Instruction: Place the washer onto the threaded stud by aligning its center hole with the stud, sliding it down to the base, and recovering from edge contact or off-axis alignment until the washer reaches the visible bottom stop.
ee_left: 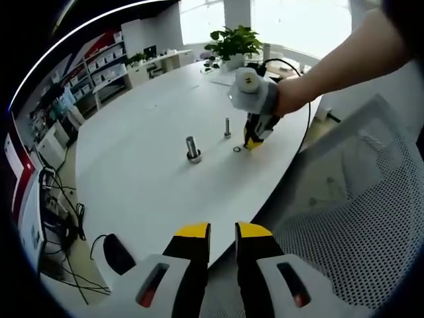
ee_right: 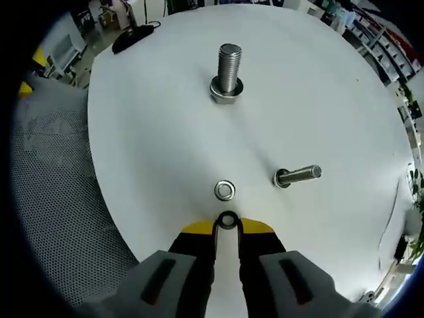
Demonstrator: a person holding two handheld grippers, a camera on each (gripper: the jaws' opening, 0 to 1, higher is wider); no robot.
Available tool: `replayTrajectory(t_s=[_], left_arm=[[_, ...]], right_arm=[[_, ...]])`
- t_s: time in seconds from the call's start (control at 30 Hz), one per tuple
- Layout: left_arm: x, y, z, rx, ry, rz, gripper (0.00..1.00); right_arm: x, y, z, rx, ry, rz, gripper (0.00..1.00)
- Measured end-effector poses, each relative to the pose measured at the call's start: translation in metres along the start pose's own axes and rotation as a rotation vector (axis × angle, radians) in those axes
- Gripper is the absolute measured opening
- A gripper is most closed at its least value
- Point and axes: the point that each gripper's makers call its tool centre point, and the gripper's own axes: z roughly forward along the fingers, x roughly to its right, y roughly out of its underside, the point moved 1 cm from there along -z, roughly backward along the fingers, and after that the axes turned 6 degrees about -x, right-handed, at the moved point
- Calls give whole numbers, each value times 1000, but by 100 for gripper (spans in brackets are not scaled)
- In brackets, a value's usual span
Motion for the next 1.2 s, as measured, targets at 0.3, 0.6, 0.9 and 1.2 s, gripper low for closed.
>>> replayTrajectory(t_s=[0.3,0.6,0.9,1.2], left_arm=[[0,-1,-1,13,-6,1,12],[-1,-6,-5,43,-12,-3,12],[-1,-9,-6,58,-8,2,12],[-1,-11,-8,73,-9,-7,12]], right_arm=[[0,2,-2,29,5,45,14],[2,16,-5,5,35,-9,14],[12,25,-19,-8,40,14,14],[26,-1,-51,65,30,3,14]])
